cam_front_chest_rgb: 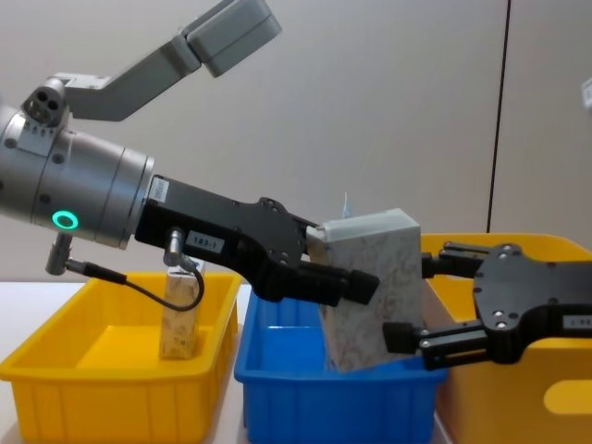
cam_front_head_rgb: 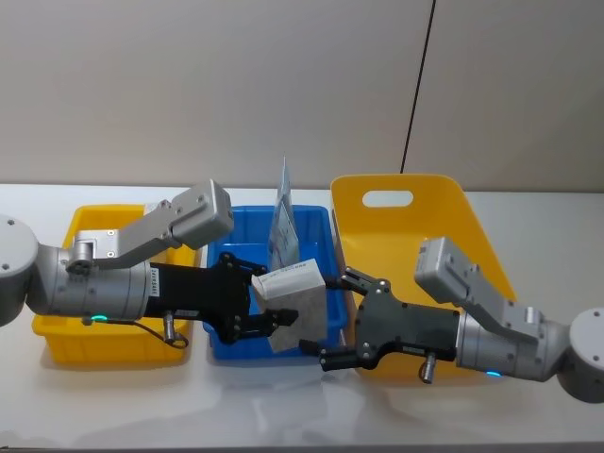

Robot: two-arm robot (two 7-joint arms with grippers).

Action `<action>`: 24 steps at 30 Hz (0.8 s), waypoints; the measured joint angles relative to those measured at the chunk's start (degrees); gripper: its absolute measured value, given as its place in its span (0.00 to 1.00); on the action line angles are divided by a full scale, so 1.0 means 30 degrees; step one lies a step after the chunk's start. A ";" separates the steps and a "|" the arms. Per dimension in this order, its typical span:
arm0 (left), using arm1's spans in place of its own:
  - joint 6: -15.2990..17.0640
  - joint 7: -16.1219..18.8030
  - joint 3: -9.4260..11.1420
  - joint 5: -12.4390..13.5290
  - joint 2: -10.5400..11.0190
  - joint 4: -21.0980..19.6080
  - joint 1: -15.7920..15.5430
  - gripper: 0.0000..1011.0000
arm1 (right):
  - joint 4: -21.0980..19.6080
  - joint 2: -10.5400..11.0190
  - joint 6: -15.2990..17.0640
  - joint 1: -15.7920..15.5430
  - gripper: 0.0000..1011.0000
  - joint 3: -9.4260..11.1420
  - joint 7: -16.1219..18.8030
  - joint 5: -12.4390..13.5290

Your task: Bimanual collaborative sorting of washing and personal care products

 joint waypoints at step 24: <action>-0.0001 -0.0001 0.0000 0.0000 0.0000 0.0002 -0.0001 0.39 | 0.2556 -0.0990 -0.0154 0.2298 0.99 -0.1261 0.1242 -0.0267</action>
